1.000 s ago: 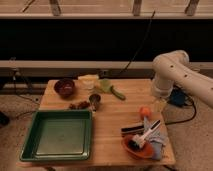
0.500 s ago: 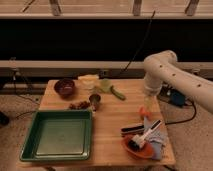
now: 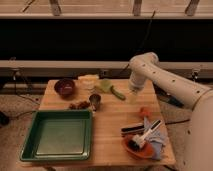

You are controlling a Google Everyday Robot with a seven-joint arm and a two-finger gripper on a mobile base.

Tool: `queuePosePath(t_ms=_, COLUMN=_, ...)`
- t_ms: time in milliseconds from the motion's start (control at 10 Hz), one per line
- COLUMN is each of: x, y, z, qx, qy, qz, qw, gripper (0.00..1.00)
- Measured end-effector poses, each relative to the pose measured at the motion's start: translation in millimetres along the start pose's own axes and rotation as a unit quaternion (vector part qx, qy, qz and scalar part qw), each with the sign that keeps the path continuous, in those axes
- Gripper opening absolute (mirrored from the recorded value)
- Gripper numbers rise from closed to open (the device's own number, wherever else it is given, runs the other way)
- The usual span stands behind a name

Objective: Place pepper in tray

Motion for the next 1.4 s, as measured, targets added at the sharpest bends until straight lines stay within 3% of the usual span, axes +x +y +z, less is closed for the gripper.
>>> queuePosePath(t_ms=300, x=1, y=-20, z=24, qx=0.005, qy=-0.016, qz=0.048, qw=0.9987, gripper=0.66)
queuePosePath(t_ms=600, x=-7, y=-33, z=42, qx=-0.003, qy=-0.041, qz=0.072, qw=0.9966, gripper=0.66)
queuePosePath(t_ms=1100, x=-14, y=-52, z=73, qx=-0.013, qy=-0.059, qz=0.095, qw=0.9936, gripper=0.66)
queuePosePath(t_ms=1400, x=-30, y=-58, z=92, qx=-0.019, qy=-0.064, qz=0.094, qw=0.9934, gripper=0.66)
